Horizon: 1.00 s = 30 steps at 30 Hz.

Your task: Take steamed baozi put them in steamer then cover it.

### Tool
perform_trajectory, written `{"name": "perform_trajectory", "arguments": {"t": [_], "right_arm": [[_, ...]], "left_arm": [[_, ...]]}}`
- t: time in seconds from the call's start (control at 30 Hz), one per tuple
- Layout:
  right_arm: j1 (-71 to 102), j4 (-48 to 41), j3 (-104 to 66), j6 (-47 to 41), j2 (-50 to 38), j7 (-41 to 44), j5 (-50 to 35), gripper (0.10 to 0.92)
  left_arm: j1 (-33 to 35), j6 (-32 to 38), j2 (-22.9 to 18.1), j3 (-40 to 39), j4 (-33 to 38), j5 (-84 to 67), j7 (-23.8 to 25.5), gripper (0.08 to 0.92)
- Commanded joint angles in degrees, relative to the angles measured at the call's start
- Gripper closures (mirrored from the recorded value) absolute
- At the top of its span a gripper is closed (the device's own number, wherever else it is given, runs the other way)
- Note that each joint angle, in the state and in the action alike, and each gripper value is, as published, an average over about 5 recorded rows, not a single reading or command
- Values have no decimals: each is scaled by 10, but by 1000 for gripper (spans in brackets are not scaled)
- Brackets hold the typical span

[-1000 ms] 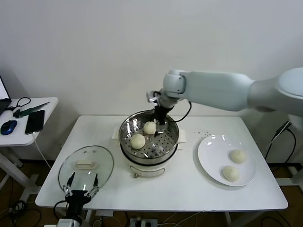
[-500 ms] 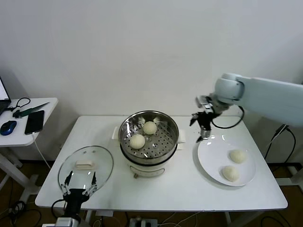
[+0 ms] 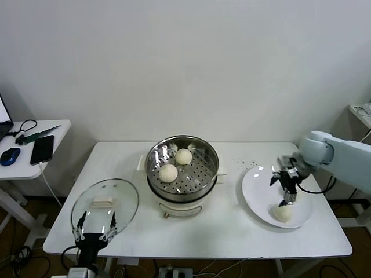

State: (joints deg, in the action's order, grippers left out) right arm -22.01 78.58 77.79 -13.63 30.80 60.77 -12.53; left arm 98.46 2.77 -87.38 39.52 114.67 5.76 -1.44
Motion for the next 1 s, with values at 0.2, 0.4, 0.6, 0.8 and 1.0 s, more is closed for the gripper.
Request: {"name": "perform_trajectory", "arguments": {"t": [0.2,0.4,0.6,0.8,1.0], "right_arm": [[121,-45,-78,7,-6,-1,63,203],[128,-66,-87,8,21,0,67,203],[129,-79,-90,11,34,1,72,203],[128,-83,-88,14,39,4,77,206],[124,-82,-83,15,40,9,77,267]], "left_arm": [[4,0,-3,1,-4,9,-1,177],[6,2,-4,1,-7,11,-2,177],[8,3,-4,2,-8,11,-3,177],[8,4,-5,2,-10,11,-3,177],[6,3,-5,1,-10,12,-3,177]]}}
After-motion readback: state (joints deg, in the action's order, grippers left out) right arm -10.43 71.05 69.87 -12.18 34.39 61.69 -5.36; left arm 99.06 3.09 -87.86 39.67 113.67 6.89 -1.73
